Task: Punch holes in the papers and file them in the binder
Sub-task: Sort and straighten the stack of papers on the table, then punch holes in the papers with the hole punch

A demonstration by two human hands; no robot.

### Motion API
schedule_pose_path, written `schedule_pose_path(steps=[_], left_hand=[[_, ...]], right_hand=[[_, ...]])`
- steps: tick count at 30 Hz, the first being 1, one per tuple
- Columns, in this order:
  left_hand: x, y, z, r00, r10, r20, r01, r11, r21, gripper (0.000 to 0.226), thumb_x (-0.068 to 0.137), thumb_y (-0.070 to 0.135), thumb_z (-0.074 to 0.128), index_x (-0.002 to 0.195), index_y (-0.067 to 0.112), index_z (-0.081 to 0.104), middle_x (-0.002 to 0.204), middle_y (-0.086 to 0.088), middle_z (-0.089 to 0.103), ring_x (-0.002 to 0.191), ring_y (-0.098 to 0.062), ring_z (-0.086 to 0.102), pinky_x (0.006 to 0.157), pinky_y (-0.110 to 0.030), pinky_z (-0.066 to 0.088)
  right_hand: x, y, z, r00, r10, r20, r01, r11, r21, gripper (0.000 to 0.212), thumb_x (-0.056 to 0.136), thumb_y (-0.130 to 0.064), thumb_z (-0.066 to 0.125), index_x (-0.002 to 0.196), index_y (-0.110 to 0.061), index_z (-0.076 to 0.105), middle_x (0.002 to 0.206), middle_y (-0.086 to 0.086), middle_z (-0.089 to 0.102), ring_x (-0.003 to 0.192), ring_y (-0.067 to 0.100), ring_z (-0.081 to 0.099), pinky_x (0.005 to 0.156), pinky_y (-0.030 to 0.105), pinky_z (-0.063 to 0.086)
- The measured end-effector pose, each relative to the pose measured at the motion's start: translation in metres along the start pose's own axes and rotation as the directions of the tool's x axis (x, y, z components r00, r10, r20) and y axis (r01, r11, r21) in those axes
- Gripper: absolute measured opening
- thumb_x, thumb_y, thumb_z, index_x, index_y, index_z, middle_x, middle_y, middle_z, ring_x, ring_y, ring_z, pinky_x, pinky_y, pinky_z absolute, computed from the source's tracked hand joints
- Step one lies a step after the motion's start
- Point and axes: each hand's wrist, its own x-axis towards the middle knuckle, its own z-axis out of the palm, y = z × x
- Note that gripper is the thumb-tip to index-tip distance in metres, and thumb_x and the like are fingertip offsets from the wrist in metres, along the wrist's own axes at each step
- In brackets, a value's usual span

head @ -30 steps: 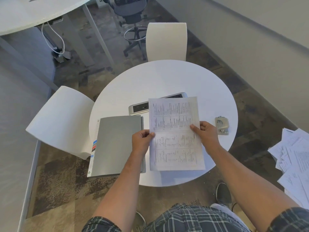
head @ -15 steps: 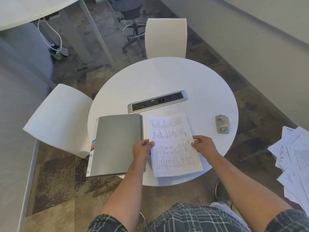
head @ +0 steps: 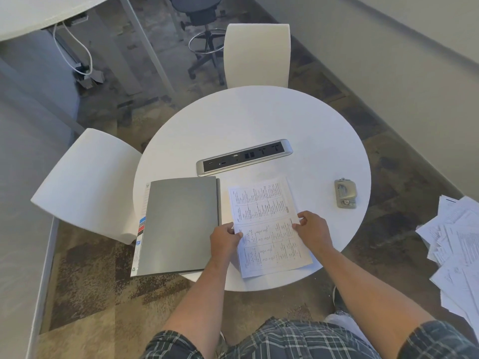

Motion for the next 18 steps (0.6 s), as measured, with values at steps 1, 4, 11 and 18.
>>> schedule_pose_path(steps=[1,4,11,18], left_hand=[[0.000,0.001,0.001,1.000,0.017,0.002,-0.017,1.000,0.012,0.029,0.094,0.006,0.069,0.121,0.014,0.075,0.110,-0.011,0.079,0.087,-0.017,0.068,0.065,-0.021,0.052],[0.000,0.003,0.003,0.999,0.048,-0.024,-0.047,0.998,0.036,0.037,0.093,-0.005,0.061,0.117,0.020,0.076,0.090,-0.008,0.076,0.080,-0.021,0.063,0.065,-0.021,0.044],[0.005,0.000,0.009,0.998,-0.020,-0.063,0.026,0.995,0.094,0.041,0.090,-0.008,0.055,0.088,0.030,0.070,0.071,0.002,0.065,0.074,-0.021,0.058,0.068,-0.031,0.042],[0.007,0.002,0.012,0.988,-0.095,-0.120,0.099,0.995,0.030,0.020,0.089,0.002,0.066,0.104,0.015,0.068,0.093,-0.001,0.066,0.081,-0.017,0.063,0.058,-0.019,0.041]], right_hand=[[0.001,0.001,0.002,1.000,-0.009,0.003,0.009,0.999,-0.038,0.029,0.095,-0.017,0.066,0.124,-0.013,0.068,0.109,0.002,0.069,0.095,0.019,0.066,0.079,0.032,0.053],[0.005,0.007,0.005,0.999,-0.028,0.028,0.032,0.988,-0.149,0.032,0.095,-0.020,0.064,0.127,-0.014,0.069,0.124,0.004,0.068,0.107,0.023,0.067,0.090,0.039,0.056],[0.014,0.013,-0.006,1.000,-0.010,0.019,0.014,0.976,-0.219,0.040,0.098,-0.024,0.063,0.136,-0.014,0.065,0.132,0.004,0.066,0.118,0.024,0.063,0.101,0.039,0.051],[0.038,0.015,-0.064,0.905,0.030,-0.424,-0.078,0.992,-0.096,0.032,0.096,-0.018,0.065,0.127,-0.011,0.062,0.124,0.011,0.060,0.105,0.031,0.064,0.087,0.041,0.052]])
